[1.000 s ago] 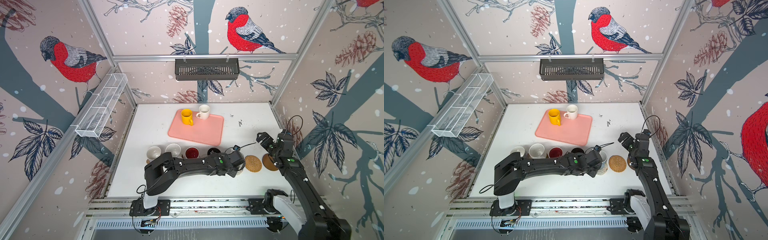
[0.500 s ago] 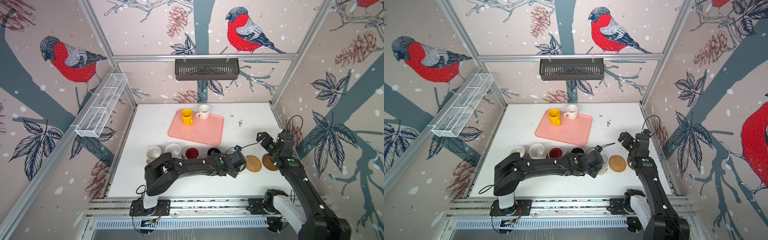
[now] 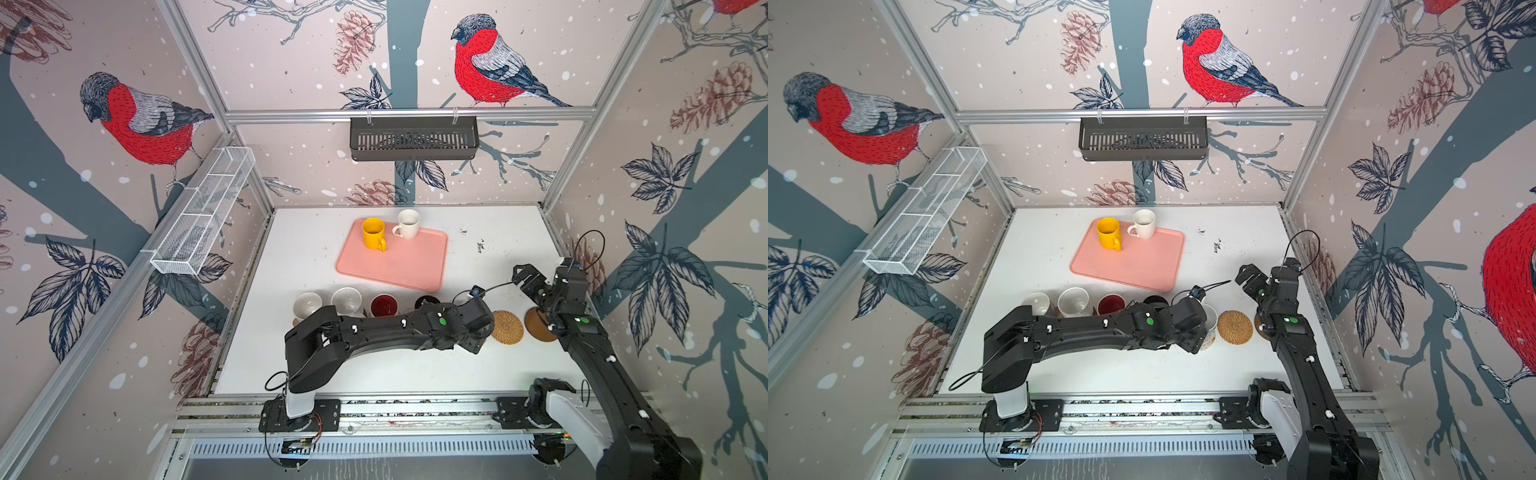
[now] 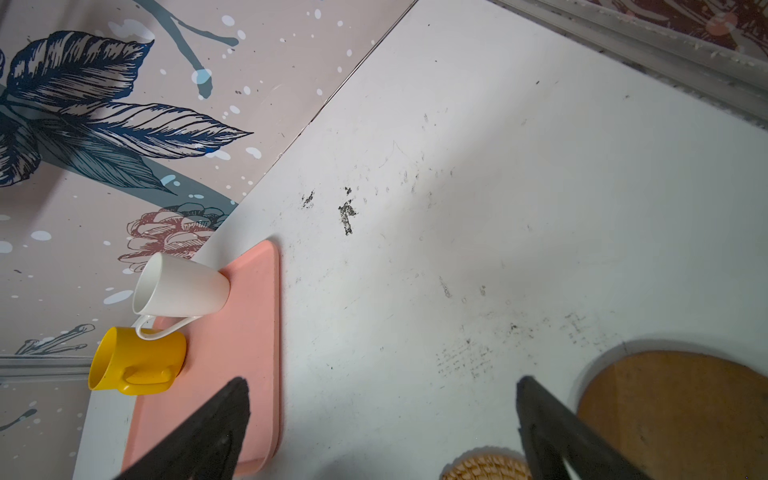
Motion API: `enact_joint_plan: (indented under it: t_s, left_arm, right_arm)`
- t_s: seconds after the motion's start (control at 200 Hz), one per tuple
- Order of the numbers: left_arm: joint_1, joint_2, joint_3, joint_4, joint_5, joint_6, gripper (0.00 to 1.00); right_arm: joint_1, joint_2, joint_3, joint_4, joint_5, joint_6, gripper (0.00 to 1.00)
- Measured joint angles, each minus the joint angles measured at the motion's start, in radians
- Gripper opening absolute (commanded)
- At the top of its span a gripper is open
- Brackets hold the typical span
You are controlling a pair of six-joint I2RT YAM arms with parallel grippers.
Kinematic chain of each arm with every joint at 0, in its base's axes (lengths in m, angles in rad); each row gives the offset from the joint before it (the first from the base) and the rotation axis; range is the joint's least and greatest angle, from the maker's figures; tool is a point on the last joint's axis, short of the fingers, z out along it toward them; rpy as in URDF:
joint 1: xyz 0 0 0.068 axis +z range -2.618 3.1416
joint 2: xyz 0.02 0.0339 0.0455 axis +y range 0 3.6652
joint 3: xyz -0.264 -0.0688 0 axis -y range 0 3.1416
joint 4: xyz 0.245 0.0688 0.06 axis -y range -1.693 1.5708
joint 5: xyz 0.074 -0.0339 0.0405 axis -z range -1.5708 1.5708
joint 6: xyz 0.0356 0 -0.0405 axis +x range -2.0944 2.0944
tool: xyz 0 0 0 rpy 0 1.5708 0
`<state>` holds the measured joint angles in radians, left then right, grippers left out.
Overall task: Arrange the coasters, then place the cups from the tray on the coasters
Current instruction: 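Open and raise the left gripper while the right gripper reaches toward the tray, then lower the right gripper into the yellow mug while the left gripper withdraws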
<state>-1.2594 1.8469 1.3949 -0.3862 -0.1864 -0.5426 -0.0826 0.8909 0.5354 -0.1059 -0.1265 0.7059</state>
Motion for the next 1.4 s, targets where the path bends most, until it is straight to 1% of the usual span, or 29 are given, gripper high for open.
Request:
enact_joint_plan:
  t_s: [0.1, 0.225, 0.305, 0.41, 0.535, 0.65, 0.77, 0.92, 1.071, 1.161, 1.226, 1.396]
  left_arm:
    - [0.000, -0.028, -0.011, -0.001, -0.003, 0.001, 0.91]
    - [0.000, -0.084, -0.029, -0.012, -0.031, 0.001, 0.96]
    - [0.000, -0.125, -0.031, -0.027, -0.066, 0.000, 0.97]
    - [0.001, -0.191, -0.037, -0.049, -0.140, 0.000, 0.97]
    - [0.037, -0.287, -0.067, -0.070, -0.193, 0.000, 0.97]
    - [0.115, -0.398, -0.137, -0.073, -0.212, 0.001, 0.97]
    - [0.204, -0.513, -0.215, -0.069, -0.215, 0.019, 0.95]
    - [0.364, -0.649, -0.297, -0.068, -0.201, 0.029, 0.95]
    - [0.532, -0.751, -0.357, -0.072, -0.145, 0.047, 0.95]
    - [0.611, -0.784, -0.372, -0.077, -0.108, 0.053, 0.96]
    - [0.658, -0.800, -0.375, -0.089, -0.072, 0.065, 0.97]
    - [0.760, -0.846, -0.382, -0.114, -0.022, 0.089, 0.97]
  right_arm:
    - [-0.001, -0.005, 0.001, 0.002, -0.024, -0.017, 0.99]
    - [0.002, -0.016, 0.007, 0.005, -0.068, -0.058, 0.99]
    - [0.019, -0.025, 0.012, 0.009, -0.089, -0.082, 1.00]
    - [0.079, -0.021, 0.043, 0.006, -0.091, -0.106, 1.00]
    - [0.196, 0.032, 0.109, 0.002, -0.018, -0.111, 1.00]
    - [0.315, 0.111, 0.164, 0.002, 0.069, -0.107, 1.00]
    - [0.412, 0.221, 0.243, 0.002, 0.135, -0.107, 1.00]
    - [0.514, 0.414, 0.409, -0.002, 0.181, -0.139, 0.99]
    - [0.570, 0.608, 0.589, -0.030, 0.185, -0.198, 0.96]
    - [0.596, 0.720, 0.696, -0.058, 0.185, -0.234, 0.95]
    - [0.619, 0.796, 0.774, -0.079, 0.181, -0.257, 0.95]
    - [0.673, 0.974, 0.959, -0.106, 0.182, -0.304, 0.93]
